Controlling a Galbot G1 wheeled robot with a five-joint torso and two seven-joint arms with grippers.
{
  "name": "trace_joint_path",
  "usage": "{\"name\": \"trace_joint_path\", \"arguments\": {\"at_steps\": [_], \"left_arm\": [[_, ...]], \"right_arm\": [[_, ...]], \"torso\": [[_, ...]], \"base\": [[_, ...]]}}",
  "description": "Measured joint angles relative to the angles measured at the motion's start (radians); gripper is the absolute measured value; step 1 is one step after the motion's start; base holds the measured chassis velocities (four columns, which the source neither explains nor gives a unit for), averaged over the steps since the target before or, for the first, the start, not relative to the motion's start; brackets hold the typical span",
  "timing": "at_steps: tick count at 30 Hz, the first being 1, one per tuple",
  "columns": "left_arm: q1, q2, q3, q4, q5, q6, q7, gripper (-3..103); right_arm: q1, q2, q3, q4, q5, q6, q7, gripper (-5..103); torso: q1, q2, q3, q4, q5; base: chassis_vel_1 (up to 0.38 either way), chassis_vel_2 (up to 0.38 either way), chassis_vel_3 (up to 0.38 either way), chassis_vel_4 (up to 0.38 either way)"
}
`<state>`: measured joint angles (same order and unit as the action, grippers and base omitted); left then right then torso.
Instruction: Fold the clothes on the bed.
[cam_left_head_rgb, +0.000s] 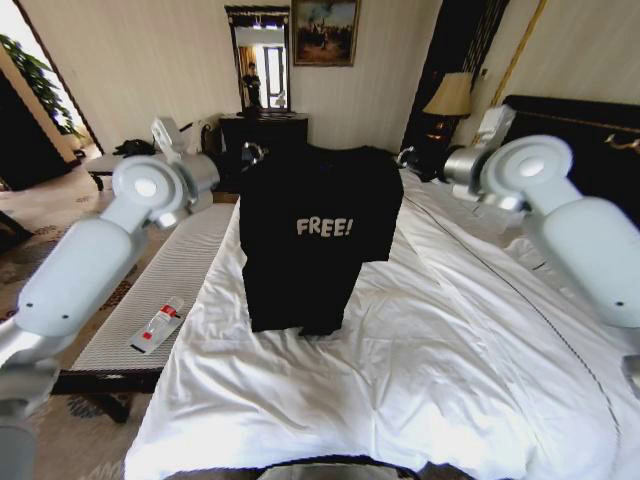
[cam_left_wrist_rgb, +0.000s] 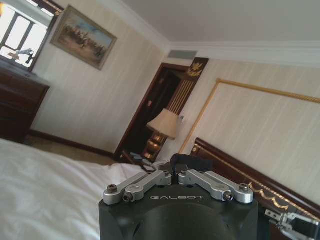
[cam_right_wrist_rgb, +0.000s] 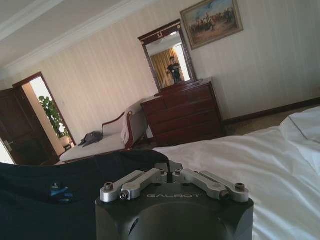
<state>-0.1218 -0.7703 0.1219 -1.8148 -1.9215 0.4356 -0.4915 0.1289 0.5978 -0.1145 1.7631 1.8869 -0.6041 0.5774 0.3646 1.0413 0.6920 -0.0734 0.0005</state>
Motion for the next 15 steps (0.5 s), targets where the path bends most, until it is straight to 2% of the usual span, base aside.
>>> {"name": "trace_joint_path", "arguments": {"at_steps": [6,10,15], "left_arm": [[-0.082,0.005,0.027,0.015,-0.056,0.006,-0.004,1],[-0.101,0.032,0.035,-0.045,-0.093,0.005,-0.026,1],[-0.062,0.08,-0.017,-0.135,-0.131,-0.001,-0.046,1]], "right_arm": [[0.037,-0.034,0.01,0.006,0.024,-0.004,0.013,0],[0.062,-0.069,0.032,0.021,0.062,-0.008,0.026,0],[0.044,-0.117,0.087,0.089,0.117,-0.01,0.044,0]], "torso": [[0.0,0.0,0.0,0.0,-0.0003],[0.0,0.0,0.0,0.0004,-0.0006],[0.0,0.0,0.0,0.0,-0.0003]], "base": [[0.0,0.0,0.0,0.0],[0.0,0.0,0.0,0.0],[0.0,0.0,0.0,0.0]]}}
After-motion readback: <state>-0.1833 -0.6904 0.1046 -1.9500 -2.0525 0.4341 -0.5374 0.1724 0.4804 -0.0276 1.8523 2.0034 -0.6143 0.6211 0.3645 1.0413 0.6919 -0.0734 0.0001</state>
